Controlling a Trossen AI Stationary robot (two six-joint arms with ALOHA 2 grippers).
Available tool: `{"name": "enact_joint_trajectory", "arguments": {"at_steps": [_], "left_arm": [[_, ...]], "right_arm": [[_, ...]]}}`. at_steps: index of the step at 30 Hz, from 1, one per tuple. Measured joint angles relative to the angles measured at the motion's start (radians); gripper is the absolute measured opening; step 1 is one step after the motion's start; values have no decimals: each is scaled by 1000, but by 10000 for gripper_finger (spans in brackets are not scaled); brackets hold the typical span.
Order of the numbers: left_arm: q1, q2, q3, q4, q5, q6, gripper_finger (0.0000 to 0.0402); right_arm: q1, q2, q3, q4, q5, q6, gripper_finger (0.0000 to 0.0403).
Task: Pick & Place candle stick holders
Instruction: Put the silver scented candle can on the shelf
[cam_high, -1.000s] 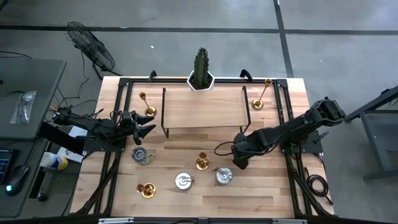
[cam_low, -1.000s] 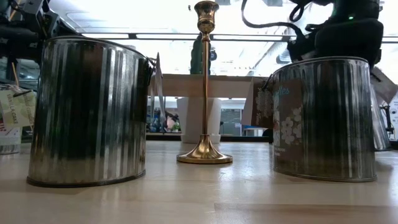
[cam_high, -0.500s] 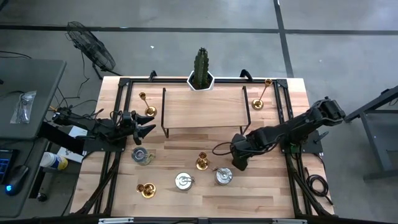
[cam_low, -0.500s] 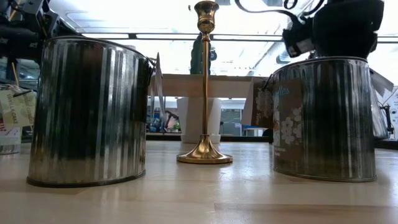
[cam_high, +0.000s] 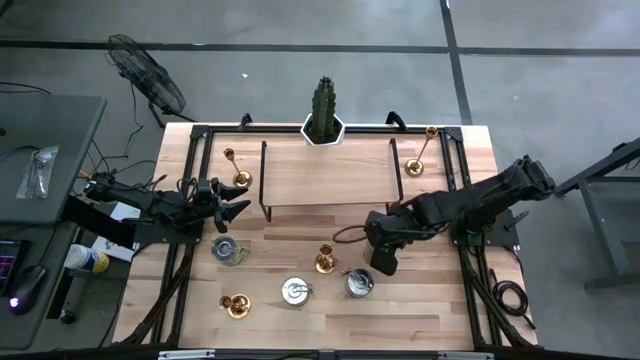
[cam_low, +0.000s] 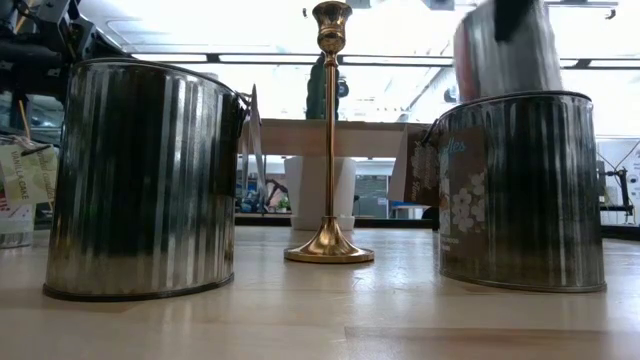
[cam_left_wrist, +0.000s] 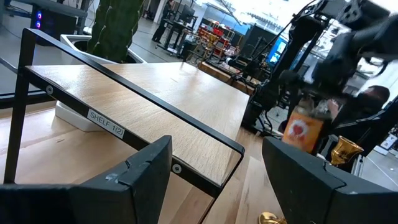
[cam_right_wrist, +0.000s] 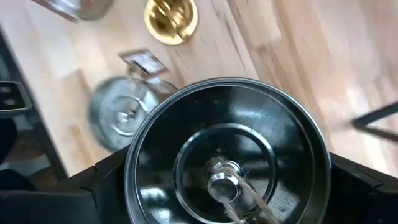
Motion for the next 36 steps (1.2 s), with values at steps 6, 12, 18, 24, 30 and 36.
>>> {"name": "enact_joint_trajectory", "arguments": {"at_steps": [6,12,18,24,30,36], "left_arm": [[0,0,0,0,0,0,245],[0,0,0,0,0,0,245],[0,0,0,0,0,0,245],[0,0,0,0,0,0,245],[0,0,0,0,0,0,245],[0,0,0,0,0,0,245]], "right_arm": [[-70,0,145,-96,36,-119,348],[-170,0,247,-179,53,-304,348],[-302,0,311,-201,48,-522,348],[-458,0,320,-216,52,-713,348],[-591,3,320,-217,52,-881,349],[-688,29,319,-188,54,-969,349]]}}
